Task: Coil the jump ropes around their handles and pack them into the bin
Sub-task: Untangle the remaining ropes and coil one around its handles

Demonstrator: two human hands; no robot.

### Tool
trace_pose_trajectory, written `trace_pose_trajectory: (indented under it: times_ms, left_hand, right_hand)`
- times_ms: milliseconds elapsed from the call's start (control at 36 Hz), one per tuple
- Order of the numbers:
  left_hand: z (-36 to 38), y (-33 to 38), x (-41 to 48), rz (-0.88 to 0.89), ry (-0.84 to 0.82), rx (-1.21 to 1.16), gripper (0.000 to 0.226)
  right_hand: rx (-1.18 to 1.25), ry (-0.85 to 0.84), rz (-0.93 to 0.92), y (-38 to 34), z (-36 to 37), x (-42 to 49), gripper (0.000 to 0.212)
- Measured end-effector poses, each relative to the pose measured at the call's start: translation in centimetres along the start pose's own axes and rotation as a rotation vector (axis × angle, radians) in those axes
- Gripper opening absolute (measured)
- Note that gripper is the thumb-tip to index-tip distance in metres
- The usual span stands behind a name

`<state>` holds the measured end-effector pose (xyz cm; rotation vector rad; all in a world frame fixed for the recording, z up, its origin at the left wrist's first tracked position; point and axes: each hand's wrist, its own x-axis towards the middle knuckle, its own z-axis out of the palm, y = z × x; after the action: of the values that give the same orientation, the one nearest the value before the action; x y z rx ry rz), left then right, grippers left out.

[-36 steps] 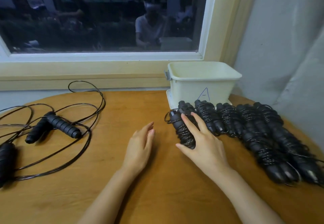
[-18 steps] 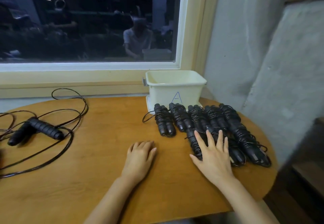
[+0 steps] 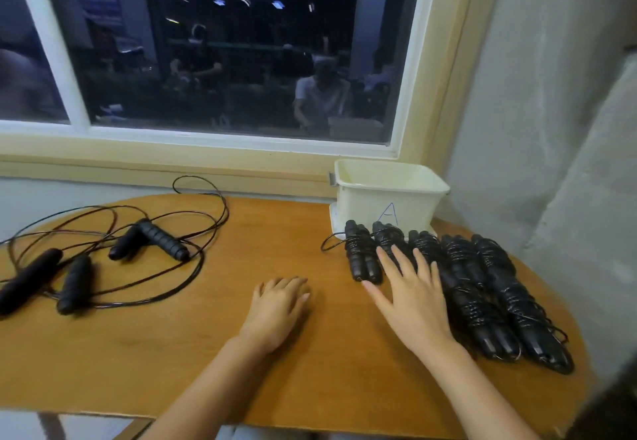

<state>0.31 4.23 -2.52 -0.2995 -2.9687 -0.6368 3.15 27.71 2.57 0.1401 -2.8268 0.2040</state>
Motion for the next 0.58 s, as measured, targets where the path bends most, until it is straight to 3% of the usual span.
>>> trace_pose_trajectory:
  times_ms: [111, 278, 583]
  left_hand:
    - [-3.3, -3.4, -1.5, -0.076, 0.067, 0.014, 0.046]
    - [-7.5, -9.4, -3.1, -0.204, 0.155, 0.053, 0.046]
    - [-12.4, -21.4, -0.7, -0.337, 0.262, 0.166, 0.043]
  right_hand:
    - [0.042, -0.006, -0.11, -4.5, -0.2, 2.0, 0.088]
    - [0.117, -0.042, -0.294, -12.9, 1.6, 5.5, 0.063]
    - [0.211, -0.13, -0.495, -26.5, 7.1, 12.6, 0.054]
